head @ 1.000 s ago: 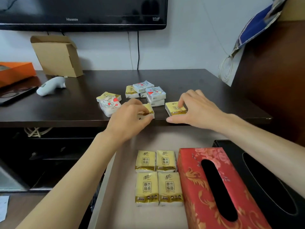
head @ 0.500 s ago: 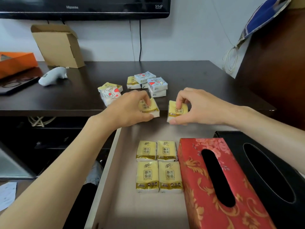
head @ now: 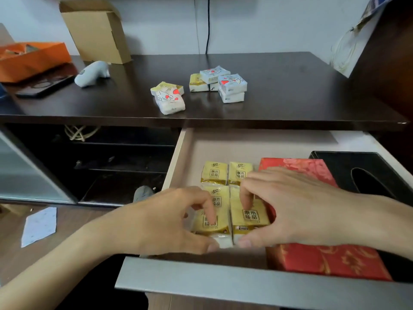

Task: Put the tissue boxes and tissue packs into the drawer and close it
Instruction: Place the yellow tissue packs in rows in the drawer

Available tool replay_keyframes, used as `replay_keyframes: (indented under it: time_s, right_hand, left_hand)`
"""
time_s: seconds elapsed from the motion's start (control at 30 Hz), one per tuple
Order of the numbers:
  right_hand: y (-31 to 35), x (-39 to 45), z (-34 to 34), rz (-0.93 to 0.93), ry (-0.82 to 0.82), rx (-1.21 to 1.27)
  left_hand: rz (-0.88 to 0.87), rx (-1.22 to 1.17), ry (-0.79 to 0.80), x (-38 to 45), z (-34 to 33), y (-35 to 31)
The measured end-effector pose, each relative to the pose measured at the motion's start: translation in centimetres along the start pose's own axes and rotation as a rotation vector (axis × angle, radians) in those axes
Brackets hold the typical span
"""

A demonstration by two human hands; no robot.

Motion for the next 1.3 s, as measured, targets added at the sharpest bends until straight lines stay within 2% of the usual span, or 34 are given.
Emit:
replay_keyframes:
  time_s: [0.1,0.3,0.37,0.63,0.7,0.8,1.0,1.1,1.2,1.3]
  right_hand:
    - [0.6,-0.6,-1.4,0.027,0.099,-0.009]
    - [0.1,-1.2,-2.3,0.053,0.151,0.091]
    - [-0.1,-1.2,-2.2,0.056,0.178,0.094]
    - [1.1,0.0,-2.7,0.019,0.193,-0.186]
    - [1.1,0.0,-2.3,0.021,0.152,-0.188]
    - [0.5,0.3,-1.1,0.021,0.001,-0.122]
    - [-3.2,3.4,-0.2,-0.105,-0.138,-0.021]
    - [-4.5,5.7,-0.7,-0.181,-0.042,-0.044]
    - [-5.1,8.0,-1.2,-0.248,0.147,-0.124]
    - [-5.2,9.5,-1.6,-0.285,0.251,-0.158]
  left_hand:
    - [0.024,-0.02,0.069,-0.5,-0.9,0.4]
    - [-0.033,-0.12,0.179,-0.8,-1.0,0.4]
    - [-0.014,-0.048,0.182,-0.7,-1.2,0.6]
    - [-0.033,0.233,0.17,1.6,-2.3,0.6]
    - [-0.046,0.242,0.162,1.8,-2.3,0.8]
    - [-0.082,0.259,0.129,2.0,-2.3,0.9]
    - [-0.165,0.224,0.032,2.5,-0.8,0.5]
    - [-0.143,0.194,-0.039,5.3,1.4,0.4]
    - [-0.103,0.323,-0.119,9.0,2.6,0.5]
    - [0.008,0.448,-0.079,11.6,2.0,1.4]
Point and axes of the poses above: each hand's wrist, its own x-axis towards the middle knuckle, its own z-axis out of the back of the hand, y = z × x, the point moved 1 cm from there along x, towards the middle knuckle, and after that the axes turned 11 degrees about -x, right-handed, at the moved point
